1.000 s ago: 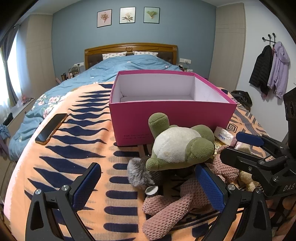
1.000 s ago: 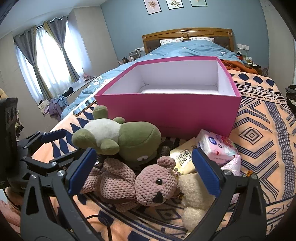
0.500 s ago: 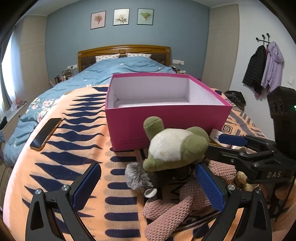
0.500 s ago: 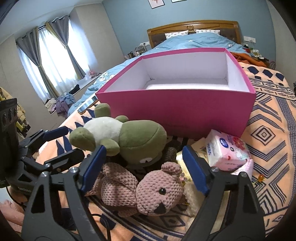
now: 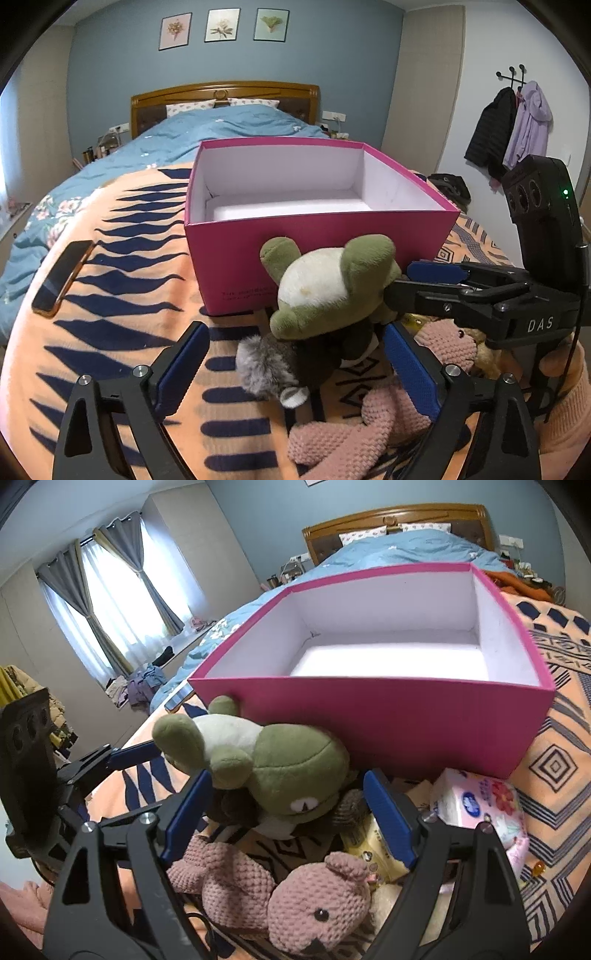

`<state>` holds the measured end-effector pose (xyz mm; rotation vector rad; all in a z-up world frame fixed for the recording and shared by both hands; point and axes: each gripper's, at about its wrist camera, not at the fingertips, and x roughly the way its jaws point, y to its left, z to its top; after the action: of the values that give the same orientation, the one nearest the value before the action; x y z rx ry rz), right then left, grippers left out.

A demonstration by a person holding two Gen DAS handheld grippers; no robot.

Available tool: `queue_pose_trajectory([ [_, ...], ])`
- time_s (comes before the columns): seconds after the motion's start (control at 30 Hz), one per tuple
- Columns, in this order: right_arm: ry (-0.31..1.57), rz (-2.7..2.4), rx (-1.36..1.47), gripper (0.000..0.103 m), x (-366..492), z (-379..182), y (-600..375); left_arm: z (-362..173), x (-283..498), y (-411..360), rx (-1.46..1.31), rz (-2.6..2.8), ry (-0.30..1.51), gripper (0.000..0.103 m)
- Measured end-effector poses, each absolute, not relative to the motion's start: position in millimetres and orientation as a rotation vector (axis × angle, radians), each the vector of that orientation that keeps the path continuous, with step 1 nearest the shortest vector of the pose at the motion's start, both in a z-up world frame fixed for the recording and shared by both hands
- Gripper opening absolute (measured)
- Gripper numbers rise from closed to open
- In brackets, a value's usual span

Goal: Organize objects
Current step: 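Close the left gripper on the green turtle plush and lift it, then carry the turtle over the pink box and open the left gripper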

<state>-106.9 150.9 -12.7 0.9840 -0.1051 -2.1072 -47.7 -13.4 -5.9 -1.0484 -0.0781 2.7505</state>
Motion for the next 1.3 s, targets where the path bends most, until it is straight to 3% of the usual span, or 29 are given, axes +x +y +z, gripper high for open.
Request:
queue_pose_trajectory([
  [0.13,-0.103,-2.085,1.010,0.086,-113,-15,145,-13,-59,-17,-1.087,2.714,-0.105,0.079],
  [0.37,-0.143,-2.059,1.027,0.090,-118,-19,148,-13,-59,-18,-1.076,2.694,-0.108,0.075],
  [0.63,-0.164,-1.966,0.997,0.087,-118,-20,144,-12,-63,-15,-1.084,2.606,-0.147,0.051],
  [1.3,-0.091,-2.103,0.786,0.083,-88,54,149,54,-51,-13,-0.824,2.646,-0.109,0.051],
])
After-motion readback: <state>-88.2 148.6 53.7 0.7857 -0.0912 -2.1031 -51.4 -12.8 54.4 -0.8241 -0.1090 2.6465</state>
